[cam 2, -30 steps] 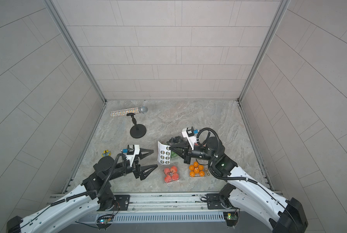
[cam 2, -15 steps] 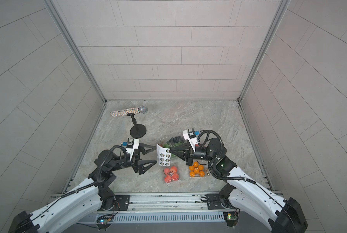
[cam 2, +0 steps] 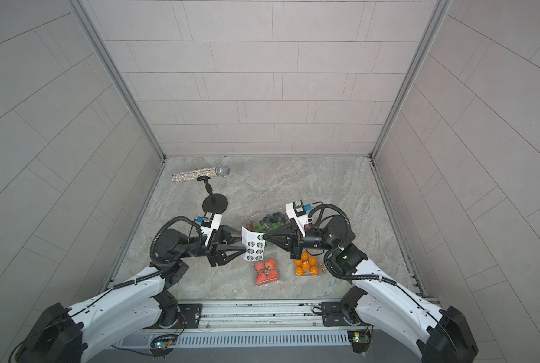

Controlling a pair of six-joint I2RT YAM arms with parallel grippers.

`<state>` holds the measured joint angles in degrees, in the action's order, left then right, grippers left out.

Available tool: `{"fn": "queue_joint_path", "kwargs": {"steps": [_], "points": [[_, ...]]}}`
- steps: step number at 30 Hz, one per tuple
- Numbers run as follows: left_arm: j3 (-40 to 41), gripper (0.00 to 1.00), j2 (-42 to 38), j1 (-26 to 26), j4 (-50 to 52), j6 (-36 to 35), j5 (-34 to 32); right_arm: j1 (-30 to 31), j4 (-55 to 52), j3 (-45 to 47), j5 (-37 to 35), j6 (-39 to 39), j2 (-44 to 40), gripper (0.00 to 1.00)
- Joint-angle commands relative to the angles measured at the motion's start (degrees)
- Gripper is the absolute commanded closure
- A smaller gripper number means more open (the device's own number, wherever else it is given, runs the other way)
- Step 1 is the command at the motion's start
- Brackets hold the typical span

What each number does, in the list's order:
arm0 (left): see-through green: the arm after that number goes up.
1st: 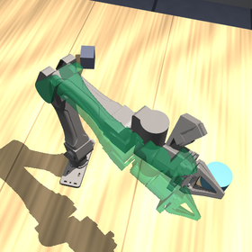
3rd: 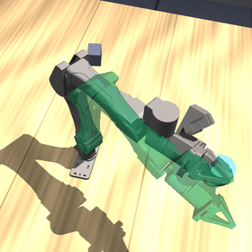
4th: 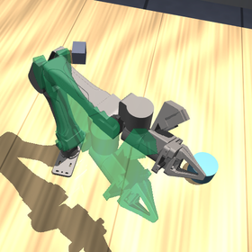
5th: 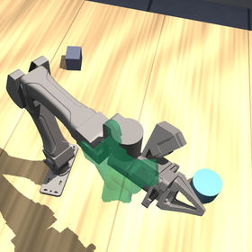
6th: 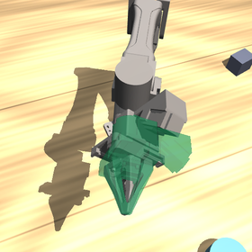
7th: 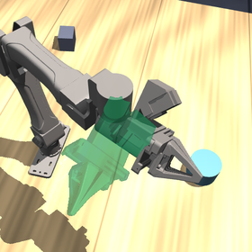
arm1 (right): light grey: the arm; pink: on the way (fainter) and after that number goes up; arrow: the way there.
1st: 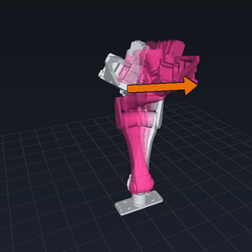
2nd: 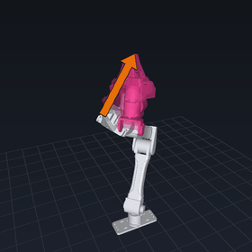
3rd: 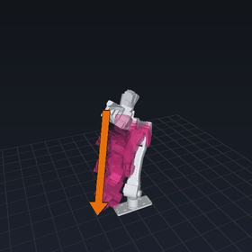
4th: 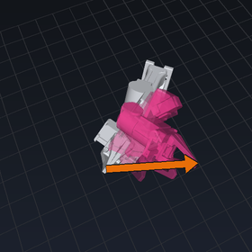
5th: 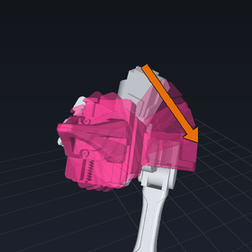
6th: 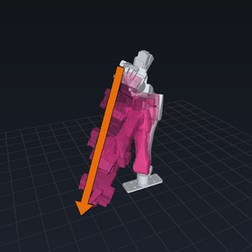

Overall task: Label fruit boxes
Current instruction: Pick up the label sticker from the center of the board, then adjust the label sticker.

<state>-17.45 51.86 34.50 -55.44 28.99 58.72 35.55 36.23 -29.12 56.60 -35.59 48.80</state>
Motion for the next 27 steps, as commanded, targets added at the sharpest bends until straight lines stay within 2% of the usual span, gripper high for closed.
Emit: {"fn": "queue_joint_path", "kwargs": {"steps": [1,4,7,14,16,17,22,23,25,26,27], "points": [[-0.35,0.56,-0.57,-0.15,-5.71,0.19,2.23,-0.31,2.6,0.39,1.12,-0.7,0.38,1.0],[0.03,0.6,-0.83,-0.22,-5.86,0.01,2.03,-0.42,2.99,0.3,1.19,-0.88,0.72,1.0],[0.11,0.71,-1.0,-0.22,-6.55,0.62,2.28,-0.4,3.5,0.55,1.32,-1.23,0.71,1.0],[0.4,0.87,-1.49,-0.18,-7.53,1.86,2.95,-0.52,5.84,0.89,1.84,-2.57,1.81,1.0],[0.4,0.98,-1.23,-0.22,-7.16,1.62,2.57,-0.55,6.95,1.12,2.14,-3.29,2.17,1.0],[0.25,1.0,-0.85,-0.22,-6.88,1.64,2.53,-0.55,7.43,1.18,2.13,-3.74,2.26,1.0],[-0.12,1.0,0.4,-0.2,-8.36,2.94,2.56,-0.46,8.51,1.1,2.02,-4.57,3.31,1.0],[-0.08,1.0,0.29,-0.22,-8.28,3.0,2.1,-0.48,8.57,1.17,2.02,-4.45,3.52,0.94],[0.05,1.0,0.22,-0.22,-8.26,3.24,0.84,-0.52,8.84,1.93,1.72,-4.06,3.83,0.71],[-0.03,1.0,0.18,-0.16,-8.19,3.39,0.37,-0.49,9.02,2.65,1.31,-3.9,3.85,0.65],[-0.11,1.0,0.23,-0.14,-8.27,3.66,0.13,-0.47,9.2,3.14,1.07,-3.73,3.86,0.63]]}}
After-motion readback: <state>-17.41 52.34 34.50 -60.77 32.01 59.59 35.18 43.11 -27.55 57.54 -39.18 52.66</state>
